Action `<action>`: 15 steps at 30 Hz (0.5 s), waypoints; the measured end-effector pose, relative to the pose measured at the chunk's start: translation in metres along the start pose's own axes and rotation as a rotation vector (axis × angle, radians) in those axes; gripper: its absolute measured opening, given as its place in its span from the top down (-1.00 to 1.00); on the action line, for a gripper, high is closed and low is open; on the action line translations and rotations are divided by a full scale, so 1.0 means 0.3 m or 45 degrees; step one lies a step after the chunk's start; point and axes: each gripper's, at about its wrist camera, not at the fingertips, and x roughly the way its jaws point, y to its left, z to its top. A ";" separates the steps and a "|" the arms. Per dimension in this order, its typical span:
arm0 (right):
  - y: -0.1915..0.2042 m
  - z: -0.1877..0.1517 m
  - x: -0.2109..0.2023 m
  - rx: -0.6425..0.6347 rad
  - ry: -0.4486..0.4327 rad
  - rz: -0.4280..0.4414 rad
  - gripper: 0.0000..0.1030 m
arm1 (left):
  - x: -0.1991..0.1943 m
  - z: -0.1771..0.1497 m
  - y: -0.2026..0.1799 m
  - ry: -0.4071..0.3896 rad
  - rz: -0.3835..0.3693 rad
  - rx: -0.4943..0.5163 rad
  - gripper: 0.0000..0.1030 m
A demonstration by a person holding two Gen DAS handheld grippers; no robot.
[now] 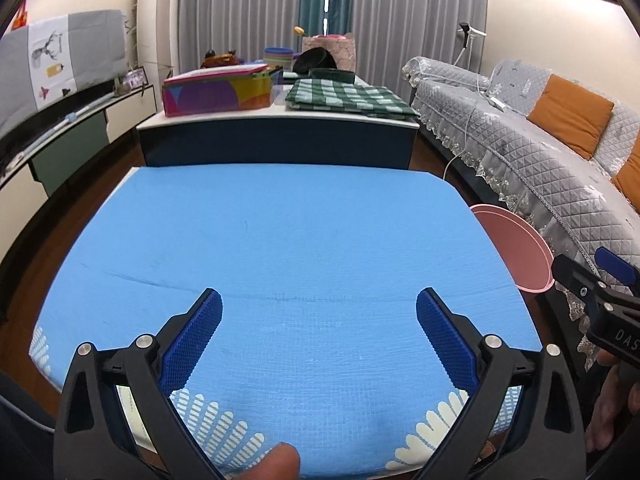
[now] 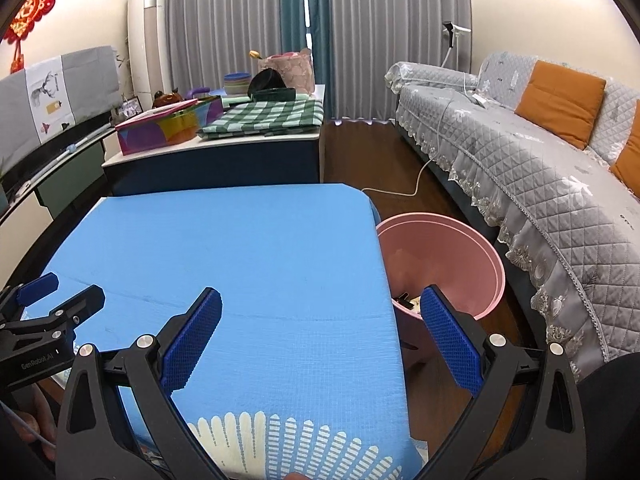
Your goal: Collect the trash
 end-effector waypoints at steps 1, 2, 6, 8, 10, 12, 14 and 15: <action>0.000 0.000 0.007 -0.002 0.002 -0.001 -0.90 | 0.007 0.000 0.001 0.001 0.002 -0.001 -0.84; -0.002 0.001 0.014 -0.005 0.004 -0.005 -0.90 | 0.012 0.002 -0.001 0.002 0.003 -0.001 -0.84; -0.015 0.001 0.039 0.006 0.015 -0.019 -0.90 | 0.027 0.003 -0.005 0.003 -0.001 -0.005 -0.84; -0.021 0.002 0.046 0.011 0.019 -0.028 -0.90 | 0.029 0.004 -0.007 0.005 -0.004 -0.002 -0.84; -0.022 0.003 0.049 0.011 0.020 -0.034 -0.90 | 0.029 0.007 -0.012 -0.003 -0.001 -0.002 -0.84; -0.020 0.005 0.047 0.007 0.018 -0.037 -0.90 | 0.030 0.009 -0.012 -0.012 -0.006 -0.005 -0.84; -0.016 0.006 0.043 0.000 0.013 -0.044 -0.90 | 0.032 0.006 -0.016 -0.011 -0.005 -0.002 -0.84; -0.016 0.007 0.042 0.000 0.011 -0.045 -0.90 | 0.032 0.005 -0.017 -0.013 -0.004 -0.001 -0.84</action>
